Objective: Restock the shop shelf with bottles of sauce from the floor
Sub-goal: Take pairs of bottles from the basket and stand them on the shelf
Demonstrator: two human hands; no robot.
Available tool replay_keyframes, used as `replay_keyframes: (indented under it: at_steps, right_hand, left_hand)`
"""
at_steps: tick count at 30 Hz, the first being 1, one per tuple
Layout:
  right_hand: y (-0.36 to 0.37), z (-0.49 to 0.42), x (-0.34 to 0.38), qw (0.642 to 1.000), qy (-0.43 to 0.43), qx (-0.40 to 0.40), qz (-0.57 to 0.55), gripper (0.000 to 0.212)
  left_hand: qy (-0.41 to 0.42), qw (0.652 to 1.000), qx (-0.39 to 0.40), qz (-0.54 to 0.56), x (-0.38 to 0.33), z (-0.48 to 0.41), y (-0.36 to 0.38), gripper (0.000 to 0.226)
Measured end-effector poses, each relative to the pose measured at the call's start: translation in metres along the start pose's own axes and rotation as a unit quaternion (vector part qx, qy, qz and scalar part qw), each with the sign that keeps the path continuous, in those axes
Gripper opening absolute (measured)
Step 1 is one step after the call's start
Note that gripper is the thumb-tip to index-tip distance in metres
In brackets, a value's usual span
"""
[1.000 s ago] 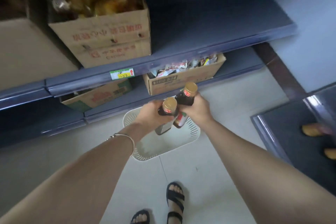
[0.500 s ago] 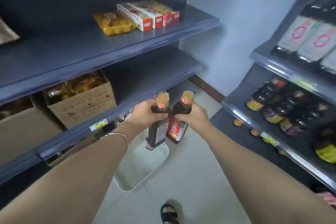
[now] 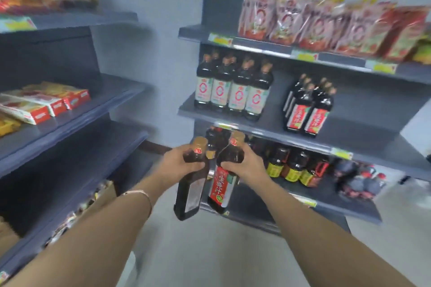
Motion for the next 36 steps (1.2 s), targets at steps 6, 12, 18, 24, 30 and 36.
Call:
replay_keyframes:
  at_steps: [6, 12, 18, 24, 30, 36]
  right_hand:
    - [-0.153, -0.002, -0.047, 0.992, 0.035, -0.121, -0.002, 0.054]
    - [-0.275, -0.015, -0.098, 0.981, 0.043, -0.191, -0.006, 0.049]
    - [-0.356, -0.033, -0.140, 0.974, 0.049, -0.222, -0.011, 0.048]
    - [-0.404, -0.076, -0.167, 0.970, 0.049, -0.236, -0.005, 0.046]
    - [-0.441, -0.150, -0.192, 0.971, 0.054, -0.234, 0.002, 0.047]
    - [-0.468, -0.211, -0.228, 0.972, 0.060, -0.227, -0.028, 0.047]
  left_hand:
    - [0.093, 0.992, 0.088, 0.016, -0.114, -0.056, 0.104, 0.042]
    - [0.151, 0.977, 0.146, 0.042, -0.206, -0.104, 0.200, 0.041]
    - [0.183, 0.970, 0.157, 0.031, -0.262, -0.144, 0.267, 0.045]
    - [0.195, 0.964, 0.177, 0.027, -0.295, -0.192, 0.312, 0.044]
    - [0.211, 0.961, 0.176, 0.036, -0.319, -0.264, 0.353, 0.046]
    - [0.193, 0.967, 0.162, 0.018, -0.330, -0.329, 0.399, 0.045]
Point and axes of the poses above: each hand's wrist, its own z-axis away from the middle knuckle, its own y-axis out of the palm, x = y × z, the point moved 1 cm from there along -z, towards the middle knuckle, and after that the axes turned 2 degrees about -z, right-handed, at the moved point
